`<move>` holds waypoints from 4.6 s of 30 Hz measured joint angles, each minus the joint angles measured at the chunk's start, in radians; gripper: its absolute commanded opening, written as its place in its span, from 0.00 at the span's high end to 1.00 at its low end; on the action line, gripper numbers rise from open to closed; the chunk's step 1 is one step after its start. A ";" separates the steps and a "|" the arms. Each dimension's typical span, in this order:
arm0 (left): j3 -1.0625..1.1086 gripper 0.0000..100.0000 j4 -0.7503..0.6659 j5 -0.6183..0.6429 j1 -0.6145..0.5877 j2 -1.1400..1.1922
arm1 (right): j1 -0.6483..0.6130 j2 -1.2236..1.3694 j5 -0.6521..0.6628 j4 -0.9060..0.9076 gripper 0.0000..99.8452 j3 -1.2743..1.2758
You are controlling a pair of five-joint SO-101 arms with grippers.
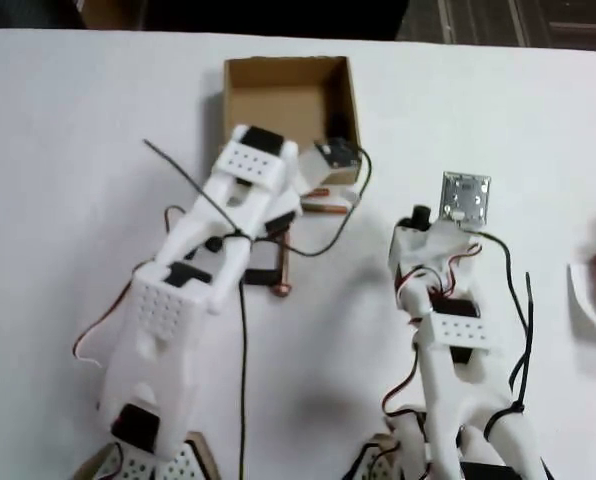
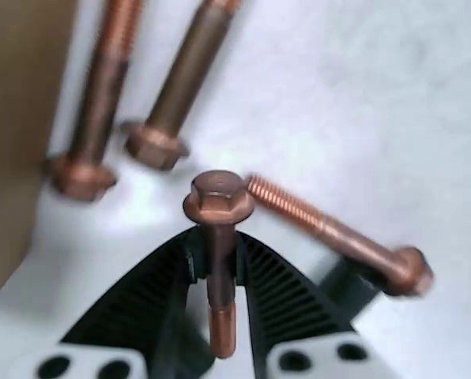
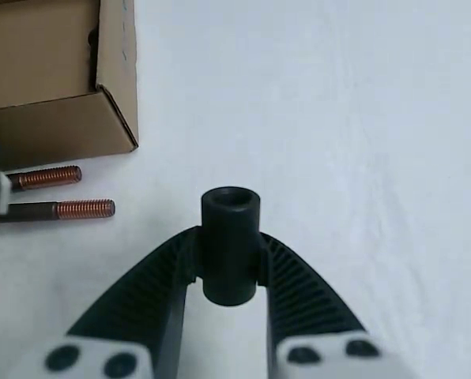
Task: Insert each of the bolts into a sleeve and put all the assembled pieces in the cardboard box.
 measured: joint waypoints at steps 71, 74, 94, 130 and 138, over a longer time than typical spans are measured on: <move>1.290 0.97 -1.531 0.836 0.137 -1.272 | -0.379 0.434 0.000 -1.470 0.98 0.328; 1.290 0.97 -1.534 0.836 0.146 -1.241 | -0.379 0.499 0.000 -1.536 0.98 0.307; 1.386 0.97 -1.545 0.835 0.209 -1.229 | -0.381 0.539 0.000 -1.574 0.98 0.282; 1.389 0.97 -1.361 0.770 0.245 -1.227 | -0.381 0.540 0.000 -1.574 0.98 0.282; 1.389 0.87 -1.361 0.767 0.245 -1.227 | -0.379 0.540 0.000 -1.574 0.98 0.282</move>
